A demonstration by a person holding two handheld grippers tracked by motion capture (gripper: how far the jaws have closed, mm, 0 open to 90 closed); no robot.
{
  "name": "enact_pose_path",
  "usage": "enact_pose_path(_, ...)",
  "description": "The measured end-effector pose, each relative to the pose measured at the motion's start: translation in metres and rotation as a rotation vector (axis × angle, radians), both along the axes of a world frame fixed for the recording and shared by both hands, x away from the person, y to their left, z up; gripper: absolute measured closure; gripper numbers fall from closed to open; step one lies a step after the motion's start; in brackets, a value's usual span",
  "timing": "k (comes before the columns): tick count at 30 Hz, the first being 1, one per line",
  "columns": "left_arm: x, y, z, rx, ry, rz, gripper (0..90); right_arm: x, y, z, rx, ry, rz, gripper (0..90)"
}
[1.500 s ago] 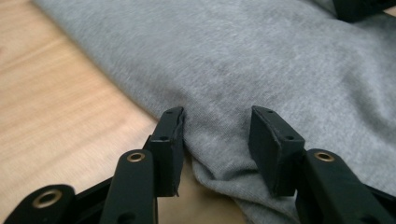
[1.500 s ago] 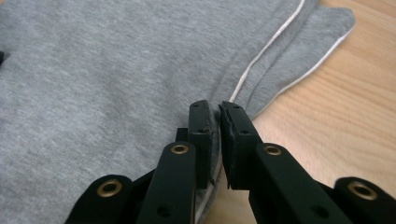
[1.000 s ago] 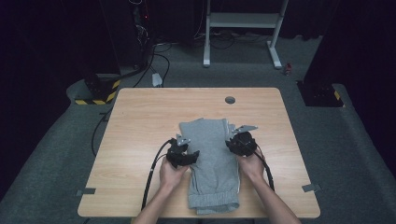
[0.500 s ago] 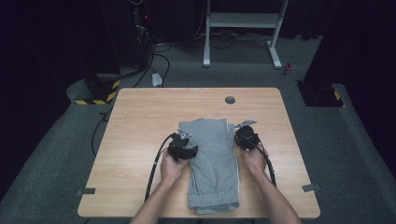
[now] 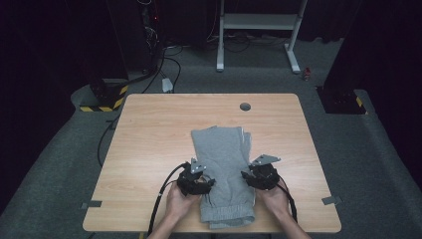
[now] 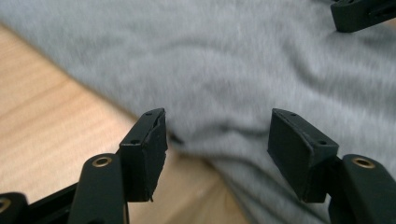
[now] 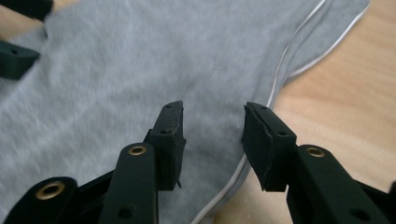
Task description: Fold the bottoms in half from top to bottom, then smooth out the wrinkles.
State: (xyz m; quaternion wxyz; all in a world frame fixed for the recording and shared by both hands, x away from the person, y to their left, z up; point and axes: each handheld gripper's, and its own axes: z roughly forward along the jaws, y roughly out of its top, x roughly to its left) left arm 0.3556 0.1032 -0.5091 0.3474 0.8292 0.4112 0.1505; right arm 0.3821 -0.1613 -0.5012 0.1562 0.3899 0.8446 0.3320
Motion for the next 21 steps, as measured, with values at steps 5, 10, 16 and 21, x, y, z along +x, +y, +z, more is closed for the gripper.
enact_pose_path(5,0.004,0.003,-0.004,0.031,0.0,0.023,38.0,-0.003,-0.002,-0.011,0.012,0.025,-0.033,53.4)
enact_pose_path(10,0.008,0.004,-0.005,0.037,-0.008,0.021,38.0,-0.003,-0.004,-0.013,0.03,0.024,-0.053,49.5)
enact_pose_path(16,0.013,0.007,-0.004,0.025,0.023,0.014,36.9,-0.006,-0.003,-0.014,0.025,0.003,-0.059,49.0)
enact_pose_path(21,0.02,0.01,0.0,-0.044,0.035,0.016,36.7,-0.007,-0.004,-0.011,0.027,-0.008,-0.049,49.0)
